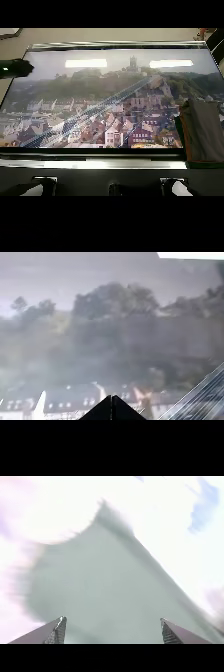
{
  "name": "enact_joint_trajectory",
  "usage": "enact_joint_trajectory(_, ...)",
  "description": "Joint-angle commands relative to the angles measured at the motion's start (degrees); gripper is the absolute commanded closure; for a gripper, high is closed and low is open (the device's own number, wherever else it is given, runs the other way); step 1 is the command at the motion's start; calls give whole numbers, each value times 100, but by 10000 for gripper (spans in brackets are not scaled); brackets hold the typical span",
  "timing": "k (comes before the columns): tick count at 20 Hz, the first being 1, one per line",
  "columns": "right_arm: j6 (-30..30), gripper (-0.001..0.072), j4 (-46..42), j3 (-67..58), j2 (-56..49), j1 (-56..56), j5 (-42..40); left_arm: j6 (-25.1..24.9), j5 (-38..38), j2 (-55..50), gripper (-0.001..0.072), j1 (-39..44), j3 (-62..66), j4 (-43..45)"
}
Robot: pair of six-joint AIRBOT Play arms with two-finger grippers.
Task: Fold the shirts.
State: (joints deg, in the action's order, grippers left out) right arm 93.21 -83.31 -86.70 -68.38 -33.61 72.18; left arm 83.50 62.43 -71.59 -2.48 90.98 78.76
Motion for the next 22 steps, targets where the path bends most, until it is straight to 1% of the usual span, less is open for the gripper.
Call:
enact_joint_trajectory(1, 459, 35, 85, -297, -236, 2090, -232, 1137, 1054, -879, 360, 984, 304, 2583)
enact_joint_trajectory(2, 542, 36, 162, -232, -439, 2476, 221, 1368, 1456, -962, 50, 1060, 87, 2496)
enact_joint_trajectory(3, 535, 39, 343, -138, -693, 2776, 782, 1397, 1578, -929, 8, 1093, -358, 2264)
enact_joint_trajectory(4, 538, 41, 492, -52, -920, 2997, 1176, 1469, 1377, -824, 9, 1119, -879, 2031)
enact_joint_trajectory(5, 538, 39, 509, 42, -1095, 3191, 1357, 1488, 999, -662, 10, 1147, -1453, 1794)
enact_joint_trajectory(7, 584, 35, 278, 140, -1222, 3501, 1233, 1606, 658, -481, 10, 1222, -2061, 1762)
enact_joint_trajectory(9, 516, 36, 164, 138, -1226, 3633, 1209, 1598, 612, -481, 9, 1261, -2107, 1764)
enact_joint_trajectory(22, 516, 36, 166, 138, -1226, 3635, 1187, 1600, 605, -503, 9, 1241, -2109, 1779)
